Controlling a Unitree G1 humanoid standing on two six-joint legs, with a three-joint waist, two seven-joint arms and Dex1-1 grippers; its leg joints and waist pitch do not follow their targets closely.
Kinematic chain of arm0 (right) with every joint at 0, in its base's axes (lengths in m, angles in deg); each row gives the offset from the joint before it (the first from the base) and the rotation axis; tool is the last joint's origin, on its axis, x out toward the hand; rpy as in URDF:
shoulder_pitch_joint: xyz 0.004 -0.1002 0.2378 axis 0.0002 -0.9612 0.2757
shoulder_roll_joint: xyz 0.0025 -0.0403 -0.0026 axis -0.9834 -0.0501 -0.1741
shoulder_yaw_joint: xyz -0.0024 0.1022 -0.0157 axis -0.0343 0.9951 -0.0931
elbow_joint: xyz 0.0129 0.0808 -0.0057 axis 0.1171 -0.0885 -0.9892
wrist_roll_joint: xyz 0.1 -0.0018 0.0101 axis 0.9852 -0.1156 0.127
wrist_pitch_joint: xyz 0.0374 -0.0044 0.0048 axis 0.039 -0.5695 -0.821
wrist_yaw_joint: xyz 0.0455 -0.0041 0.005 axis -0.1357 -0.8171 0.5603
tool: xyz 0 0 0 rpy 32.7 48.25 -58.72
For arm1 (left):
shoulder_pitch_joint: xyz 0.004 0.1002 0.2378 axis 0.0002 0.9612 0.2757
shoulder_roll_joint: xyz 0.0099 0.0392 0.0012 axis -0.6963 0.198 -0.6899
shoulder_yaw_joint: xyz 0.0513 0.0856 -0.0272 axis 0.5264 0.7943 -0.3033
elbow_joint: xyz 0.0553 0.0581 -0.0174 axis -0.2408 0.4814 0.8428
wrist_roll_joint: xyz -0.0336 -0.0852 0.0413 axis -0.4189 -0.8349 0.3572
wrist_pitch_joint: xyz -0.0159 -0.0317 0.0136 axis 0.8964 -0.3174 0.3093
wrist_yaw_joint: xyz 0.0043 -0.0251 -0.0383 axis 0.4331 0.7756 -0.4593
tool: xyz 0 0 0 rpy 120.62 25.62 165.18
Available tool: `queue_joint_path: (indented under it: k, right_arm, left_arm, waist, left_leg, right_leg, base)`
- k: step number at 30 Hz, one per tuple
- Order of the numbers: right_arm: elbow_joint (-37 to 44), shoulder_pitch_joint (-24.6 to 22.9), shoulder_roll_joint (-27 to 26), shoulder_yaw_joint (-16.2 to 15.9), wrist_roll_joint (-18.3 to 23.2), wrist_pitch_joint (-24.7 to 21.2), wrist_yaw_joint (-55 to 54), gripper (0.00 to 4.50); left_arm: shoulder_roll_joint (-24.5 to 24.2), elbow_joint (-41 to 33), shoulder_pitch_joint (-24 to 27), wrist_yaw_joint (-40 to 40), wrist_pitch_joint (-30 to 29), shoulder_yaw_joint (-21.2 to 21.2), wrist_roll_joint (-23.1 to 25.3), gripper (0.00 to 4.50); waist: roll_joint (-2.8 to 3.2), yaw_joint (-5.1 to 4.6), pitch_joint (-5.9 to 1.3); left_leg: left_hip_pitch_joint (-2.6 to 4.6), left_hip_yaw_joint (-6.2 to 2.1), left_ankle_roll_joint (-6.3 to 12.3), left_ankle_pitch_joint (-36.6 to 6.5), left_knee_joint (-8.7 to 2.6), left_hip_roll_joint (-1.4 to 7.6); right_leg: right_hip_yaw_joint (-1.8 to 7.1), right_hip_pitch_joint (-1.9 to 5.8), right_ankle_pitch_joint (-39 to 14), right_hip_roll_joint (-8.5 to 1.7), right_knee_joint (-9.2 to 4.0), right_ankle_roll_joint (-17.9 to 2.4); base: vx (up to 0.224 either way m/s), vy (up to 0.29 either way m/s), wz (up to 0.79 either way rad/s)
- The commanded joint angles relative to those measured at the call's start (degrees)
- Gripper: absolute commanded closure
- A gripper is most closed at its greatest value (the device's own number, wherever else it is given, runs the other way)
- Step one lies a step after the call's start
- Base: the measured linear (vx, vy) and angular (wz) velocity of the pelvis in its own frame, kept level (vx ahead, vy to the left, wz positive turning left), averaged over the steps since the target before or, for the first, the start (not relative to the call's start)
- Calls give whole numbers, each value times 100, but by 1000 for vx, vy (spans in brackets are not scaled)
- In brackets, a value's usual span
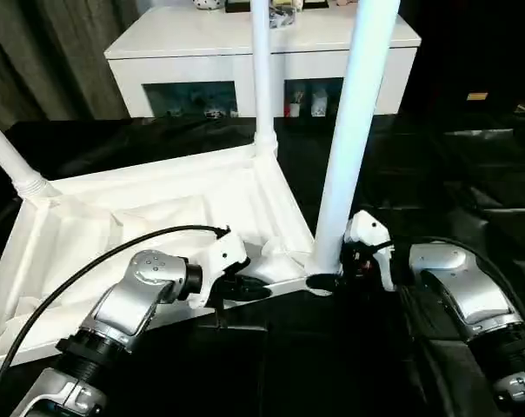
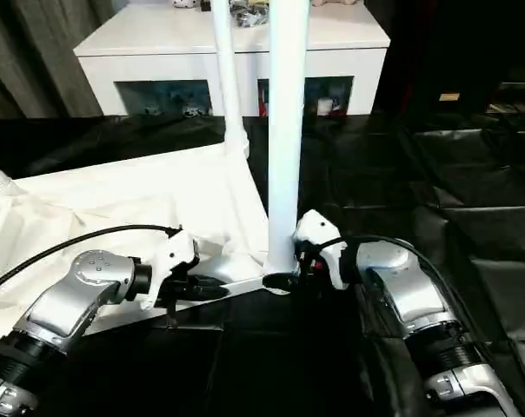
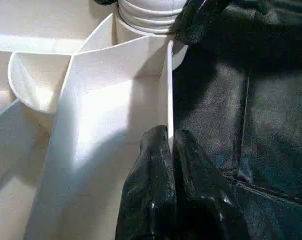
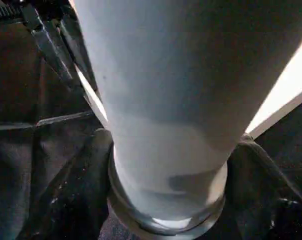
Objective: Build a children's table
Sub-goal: Rotate leg to tighten
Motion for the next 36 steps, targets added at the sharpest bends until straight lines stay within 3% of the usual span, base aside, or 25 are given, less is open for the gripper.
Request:
queue_joint_path:
  k: [1,9,12,14,16,19,21,22,25,26,32,33,36]
  right_arm:
    - [-62,40,-8,-11,1,22,19,171]
    - [-154,63,-225,37,-62,-150,-384,178]
    - [-482,197,-712,233,-199,-334,-1398,178]
    - [-630,251,-1040,329,-287,-401,-2031,178]
    - [-777,305,-1333,407,-360,-523,-2592,178]
    - [-1134,479,-1799,616,-485,-685,-3671,179]
    - [-1287,555,-1956,693,-549,-727,-4072,180]
    - [-1642,720,-2221,806,-731,-732,-4898,180]
    - [-1914,855,-2394,867,-855,-645,-5390,180]
    - [-2108,974,-2479,877,-924,-508,-5638,180]
    - [-2282,1155,-2623,1015,-752,-156,-5444,180]
    - [-2245,1138,-2612,997,-729,-118,-5323,124]
    - [-2286,1141,-2567,1036,-660,73,-5235,104]
  left_arm:
    - [-53,-115,29,-58,-16,-8,-80,450]
    - [43,-42,10,149,-46,-76,-43,450]
    - [309,322,-190,802,-40,-162,193,450]
    - [561,632,-403,1373,-85,-258,341,450]
    - [812,910,-632,1904,-176,-351,447,450]
    - [1235,1329,-1001,2698,-511,-539,493,450]
    - [1378,1510,-1134,2998,-574,-604,527,450]
    - [1628,1931,-1385,3583,-458,-695,631,450]
    - [1792,2238,-1552,3906,-300,-738,708,450]
    - [1890,2386,-1634,4020,-203,-740,744,450]
    - [1879,2333,-1574,3799,-206,-577,794,450]
    - [1853,2339,-1556,3749,-199,-560,793,450]
    - [1779,2440,-1542,3657,-69,-536,799,450]
  waist:
    - [-78,4,-356]
    - [-92,-12,-350]
    - [-92,-63,-324]
    - [-87,-116,-319]
    - [-89,-142,-318]
    - [-70,-162,-322]
    - [-65,-147,-323]
    - [-39,-149,-334]
    - [-48,-124,-353]
    - [-25,-119,-363]
    - [-33,-126,-380]
    - [-29,-123,-382]
    - [-15,-130,-377]
  left_leg:
    - [114,-186,454,-955,-397,349]
    - [109,-184,459,-946,-392,342]
    - [113,-188,314,-1181,-423,329]
    - [141,-208,80,-1429,-451,312]
    - [169,-215,-40,-1596,-464,314]
    - [168,-203,-89,-1546,-458,288]
    - [181,-198,-81,-1506,-455,293]
    - [164,-205,-85,-1442,-453,287]
    - [171,-200,-35,-1338,-434,270]
    - [154,-204,11,-1265,-430,271]
    - [91,-209,300,-1009,-412,281]
    - [95,-211,314,-1001,-412,285]
    - [98,-210,343,-1095,-420,288]
  right_leg:
    - [237,255,-496,-341,-358,-1550]
    - [240,249,-597,-341,-364,-1539]
    - [241,236,-972,-337,-406,-1472]
    - [236,228,-1334,-329,-441,-1354]
    - [244,215,-1487,-336,-471,-1271]
    - [251,194,-1428,-333,-477,-1274]
    - [253,180,-1341,-333,-492,-1253]
    - [250,194,-1227,-336,-484,-1251]
    - [245,201,-982,-341,-480,-1274]
    - [244,225,-888,-350,-458,-1285]
    - [215,276,-622,-359,-425,-1312]
    - [216,278,-607,-363,-422,-1321]
    - [211,269,-655,-357,-430,-1336]
  base:
    - [0,0,0]
    - [0,0,0]
    - [0,0,0]
    - [0,0,0]
    - [0,0,0]
    - [0,0,0]
    - [0,0,0]
    - [0,0,0]
    - [0,0,0]
    - [0,0,0]
    - [0,0,0]
    - [0,0,0]
    - [0,0,0]
